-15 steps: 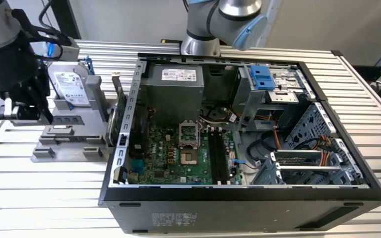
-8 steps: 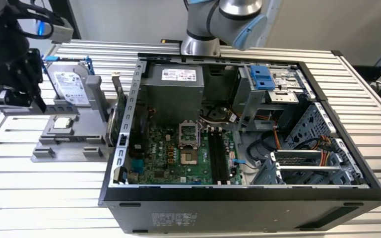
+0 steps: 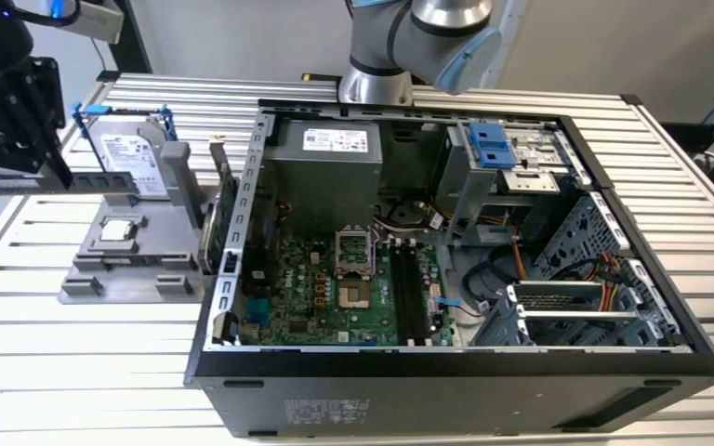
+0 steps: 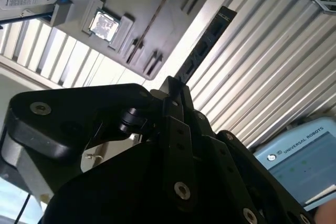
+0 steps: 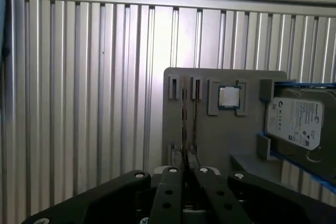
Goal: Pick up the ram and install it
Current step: 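Pick up the ram and move it above insertion slot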
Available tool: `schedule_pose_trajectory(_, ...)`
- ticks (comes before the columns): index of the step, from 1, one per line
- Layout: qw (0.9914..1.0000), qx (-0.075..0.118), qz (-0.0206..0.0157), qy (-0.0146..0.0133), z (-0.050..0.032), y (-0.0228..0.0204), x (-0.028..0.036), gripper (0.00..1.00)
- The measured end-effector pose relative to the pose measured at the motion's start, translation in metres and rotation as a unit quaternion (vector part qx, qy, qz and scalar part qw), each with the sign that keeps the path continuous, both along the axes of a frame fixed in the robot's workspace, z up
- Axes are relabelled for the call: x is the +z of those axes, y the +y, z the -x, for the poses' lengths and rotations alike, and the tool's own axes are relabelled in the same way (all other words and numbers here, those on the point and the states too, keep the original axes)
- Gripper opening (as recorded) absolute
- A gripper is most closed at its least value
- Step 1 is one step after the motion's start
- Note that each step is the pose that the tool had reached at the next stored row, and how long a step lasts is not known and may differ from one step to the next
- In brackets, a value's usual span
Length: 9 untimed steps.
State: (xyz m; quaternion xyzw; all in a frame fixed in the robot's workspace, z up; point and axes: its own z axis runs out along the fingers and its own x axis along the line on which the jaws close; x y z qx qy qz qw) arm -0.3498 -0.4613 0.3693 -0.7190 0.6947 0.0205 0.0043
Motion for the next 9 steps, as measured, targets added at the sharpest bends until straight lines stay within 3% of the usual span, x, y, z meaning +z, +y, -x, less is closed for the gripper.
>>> schedule_pose_trajectory(4, 0.99999, -0.004, -0.0001, -0.0001, 0.0, 0.0, 0.0048, 0.0)
schedule_pose_trajectory(9, 0.99968, -0.025, -0.0003, 0.0, 0.0, 0.0, 0.0059, 0.0)
